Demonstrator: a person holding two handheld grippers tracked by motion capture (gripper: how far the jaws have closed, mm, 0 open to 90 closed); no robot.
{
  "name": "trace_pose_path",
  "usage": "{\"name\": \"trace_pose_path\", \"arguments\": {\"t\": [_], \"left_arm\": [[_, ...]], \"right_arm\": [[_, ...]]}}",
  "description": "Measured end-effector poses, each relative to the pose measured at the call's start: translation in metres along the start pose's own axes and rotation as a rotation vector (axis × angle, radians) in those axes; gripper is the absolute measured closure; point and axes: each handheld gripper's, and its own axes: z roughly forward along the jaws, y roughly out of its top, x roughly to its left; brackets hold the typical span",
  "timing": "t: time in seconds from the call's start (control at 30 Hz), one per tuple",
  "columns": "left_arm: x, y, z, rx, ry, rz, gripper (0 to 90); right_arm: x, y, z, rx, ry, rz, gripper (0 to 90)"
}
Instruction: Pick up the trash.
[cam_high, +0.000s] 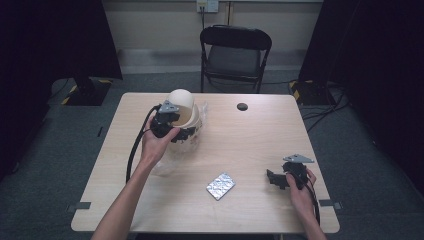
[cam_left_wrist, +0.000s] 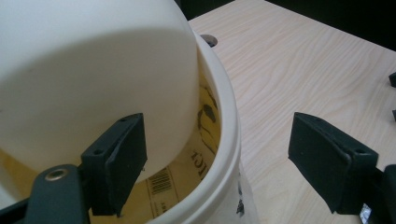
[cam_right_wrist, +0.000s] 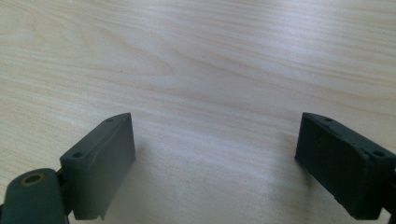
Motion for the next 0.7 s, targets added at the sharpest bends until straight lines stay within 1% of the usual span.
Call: {"name": "trace_pose_path", "arguments": {"t": [0.03,0.07,0.1,0.17,0.2,0.33,0.4,0.5,0.6,0.63,0.7], "left_arm": [[0.0,-0.001,0.002,0.01,-0.007,-0.005,19.0],[0.001,-0.002,0.005,0.025,-0.007,0.0,19.1],[0.001,-0.003,0.007,0.043,0.0,0.004,19.1],[0.003,-0.004,0.01,0.058,0.017,0.013,19.1],[0.003,-0.005,0.012,0.048,0.016,0.002,18.9],[0.006,-0.005,0.013,0.041,0.011,-0.009,18.9],[0.005,-0.005,0.013,0.033,0.014,-0.007,18.9],[0.0,-0.004,0.009,0.023,0.006,0.008,18.9],[-0.007,-0.003,0.003,-0.01,0.011,0.02,18.9],[-0.008,-0.003,0.0,-0.027,0.007,0.012,18.9],[-0.011,-0.005,-0.005,-0.074,-0.072,-0.046,19.4]], "right_arm": [[0.0,0.0,0.0,0.0,0.0,0.0,10.9],[0.0,0.0,0.0,0.0,0.0,0.0,11.0],[0.0,0.0,0.0,0.0,0.0,0.0,10.9],[0.0,0.0,0.0,0.0,0.0,0.0,10.9],[0.0,0.0,0.0,0.0,0.0,0.0,10.9],[0.0,0.0,0.0,0.0,0.0,0.0,10.9],[0.0,0.0,0.0,0.0,0.0,0.0,11.0],[0.0,0.0,0.0,0.0,0.0,0.0,10.9],[0.0,0.0,0.0,0.0,0.0,0.0,11.0],[0.0,0.0,0.0,0.0,0.0,0.0,10.9],[0.0,0.0,0.0,0.0,0.0,0.0,10.9]]}}
